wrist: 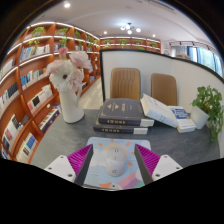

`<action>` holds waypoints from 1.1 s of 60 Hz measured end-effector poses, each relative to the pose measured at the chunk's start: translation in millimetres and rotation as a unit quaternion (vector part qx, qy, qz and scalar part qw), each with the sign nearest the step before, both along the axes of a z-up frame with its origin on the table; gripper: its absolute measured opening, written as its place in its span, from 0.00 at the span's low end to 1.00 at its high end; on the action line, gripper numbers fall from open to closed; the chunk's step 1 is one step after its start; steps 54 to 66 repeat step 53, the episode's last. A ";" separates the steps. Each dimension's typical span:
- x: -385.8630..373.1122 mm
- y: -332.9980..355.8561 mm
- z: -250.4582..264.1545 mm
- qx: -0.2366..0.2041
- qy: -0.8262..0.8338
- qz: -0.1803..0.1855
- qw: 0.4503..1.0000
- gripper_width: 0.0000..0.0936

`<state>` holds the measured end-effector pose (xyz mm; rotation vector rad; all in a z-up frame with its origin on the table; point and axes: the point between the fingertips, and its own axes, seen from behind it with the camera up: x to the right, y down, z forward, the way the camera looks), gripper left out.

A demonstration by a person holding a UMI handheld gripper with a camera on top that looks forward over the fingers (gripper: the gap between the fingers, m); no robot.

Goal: Arrange mouse

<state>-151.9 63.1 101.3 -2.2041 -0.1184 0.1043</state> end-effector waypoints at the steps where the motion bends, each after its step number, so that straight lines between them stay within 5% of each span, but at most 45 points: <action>1: 0.6 -3.5 9.3 0.006 0.000 0.000 1.000 0.88; 24: 33.2 -128.4 136.3 0.070 -0.005 -0.011 0.997 0.89; 40: 49.3 -200.0 143.7 0.073 0.005 -0.027 0.997 0.88; 66: 57.3 -220.7 154.4 0.084 0.010 -0.039 0.996 0.88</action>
